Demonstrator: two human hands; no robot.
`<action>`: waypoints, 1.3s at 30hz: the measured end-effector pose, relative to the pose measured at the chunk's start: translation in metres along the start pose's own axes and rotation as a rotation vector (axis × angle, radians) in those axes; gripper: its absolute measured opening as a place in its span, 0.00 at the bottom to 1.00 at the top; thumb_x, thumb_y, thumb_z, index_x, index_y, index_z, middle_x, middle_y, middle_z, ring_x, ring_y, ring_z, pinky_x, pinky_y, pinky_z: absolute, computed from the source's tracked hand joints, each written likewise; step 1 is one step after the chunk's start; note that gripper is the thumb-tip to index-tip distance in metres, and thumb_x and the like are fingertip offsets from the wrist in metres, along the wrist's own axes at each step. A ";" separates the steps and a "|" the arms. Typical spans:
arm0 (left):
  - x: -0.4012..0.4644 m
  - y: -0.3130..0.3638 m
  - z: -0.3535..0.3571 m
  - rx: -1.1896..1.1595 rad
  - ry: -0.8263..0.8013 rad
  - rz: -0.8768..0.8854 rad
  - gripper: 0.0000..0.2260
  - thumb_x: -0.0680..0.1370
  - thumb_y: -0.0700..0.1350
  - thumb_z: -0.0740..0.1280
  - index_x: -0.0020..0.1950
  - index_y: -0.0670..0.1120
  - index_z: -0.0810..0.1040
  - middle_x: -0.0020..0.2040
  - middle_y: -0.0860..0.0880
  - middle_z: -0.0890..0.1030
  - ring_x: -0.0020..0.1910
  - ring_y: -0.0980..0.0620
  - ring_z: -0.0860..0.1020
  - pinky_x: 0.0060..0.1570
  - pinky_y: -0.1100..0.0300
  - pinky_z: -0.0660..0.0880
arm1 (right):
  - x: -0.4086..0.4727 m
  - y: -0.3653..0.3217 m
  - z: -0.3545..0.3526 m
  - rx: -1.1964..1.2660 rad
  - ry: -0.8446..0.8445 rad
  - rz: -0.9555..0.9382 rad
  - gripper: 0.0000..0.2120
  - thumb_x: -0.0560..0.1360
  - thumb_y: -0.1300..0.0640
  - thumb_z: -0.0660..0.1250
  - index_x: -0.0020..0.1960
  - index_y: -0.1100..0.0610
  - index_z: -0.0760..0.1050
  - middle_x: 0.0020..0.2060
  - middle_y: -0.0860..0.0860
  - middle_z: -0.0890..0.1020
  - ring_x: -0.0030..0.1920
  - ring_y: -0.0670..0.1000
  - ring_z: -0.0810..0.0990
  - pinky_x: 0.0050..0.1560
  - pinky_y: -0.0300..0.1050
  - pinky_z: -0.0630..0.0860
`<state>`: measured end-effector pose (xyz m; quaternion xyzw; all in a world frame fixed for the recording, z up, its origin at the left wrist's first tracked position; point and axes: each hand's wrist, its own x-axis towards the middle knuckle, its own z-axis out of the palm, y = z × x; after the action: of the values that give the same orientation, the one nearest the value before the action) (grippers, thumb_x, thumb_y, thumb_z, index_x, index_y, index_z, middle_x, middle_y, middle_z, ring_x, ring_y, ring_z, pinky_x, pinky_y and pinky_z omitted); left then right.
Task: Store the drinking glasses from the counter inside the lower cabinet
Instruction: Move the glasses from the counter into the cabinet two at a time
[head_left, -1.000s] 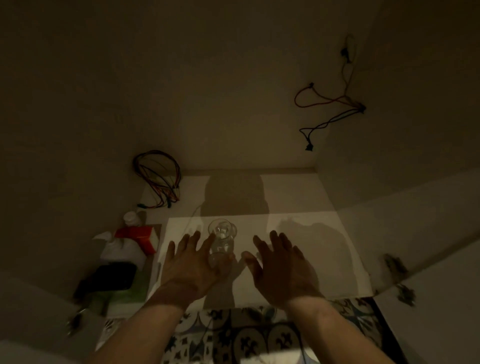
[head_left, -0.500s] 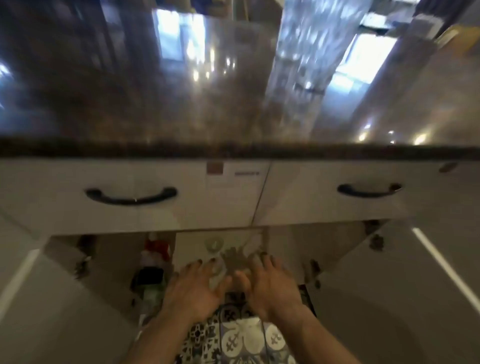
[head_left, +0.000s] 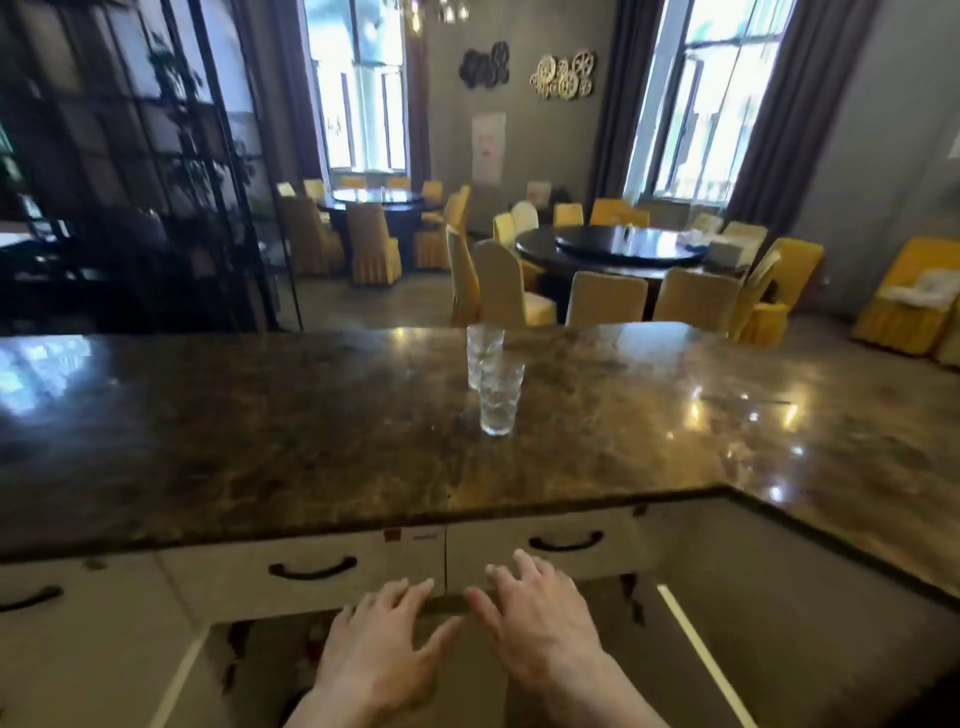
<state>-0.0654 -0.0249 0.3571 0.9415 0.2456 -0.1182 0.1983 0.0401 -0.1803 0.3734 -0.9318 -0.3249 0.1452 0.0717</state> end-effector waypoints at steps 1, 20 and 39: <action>-0.005 0.011 -0.016 -0.002 0.033 0.012 0.36 0.72 0.76 0.51 0.77 0.63 0.58 0.78 0.57 0.61 0.76 0.53 0.59 0.75 0.45 0.55 | -0.004 0.001 -0.020 0.001 0.051 -0.010 0.31 0.80 0.33 0.47 0.75 0.48 0.66 0.77 0.55 0.65 0.76 0.58 0.62 0.75 0.58 0.60; 0.095 0.041 -0.176 0.002 0.386 0.125 0.34 0.74 0.75 0.50 0.77 0.62 0.59 0.78 0.55 0.61 0.77 0.51 0.59 0.75 0.41 0.52 | 0.090 -0.012 -0.167 -0.061 0.318 -0.112 0.29 0.81 0.34 0.49 0.76 0.47 0.66 0.80 0.55 0.60 0.80 0.57 0.55 0.79 0.64 0.47; 0.291 0.043 -0.211 0.022 0.291 0.185 0.32 0.77 0.64 0.63 0.78 0.61 0.55 0.79 0.53 0.59 0.77 0.49 0.59 0.76 0.43 0.55 | 0.273 0.023 -0.170 -0.070 0.175 -0.037 0.36 0.76 0.36 0.65 0.79 0.45 0.56 0.81 0.54 0.54 0.80 0.57 0.52 0.78 0.60 0.55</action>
<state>0.2306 0.1525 0.4661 0.9693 0.1828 0.0356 0.1606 0.3112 -0.0336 0.4686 -0.9367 -0.3394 0.0502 0.0697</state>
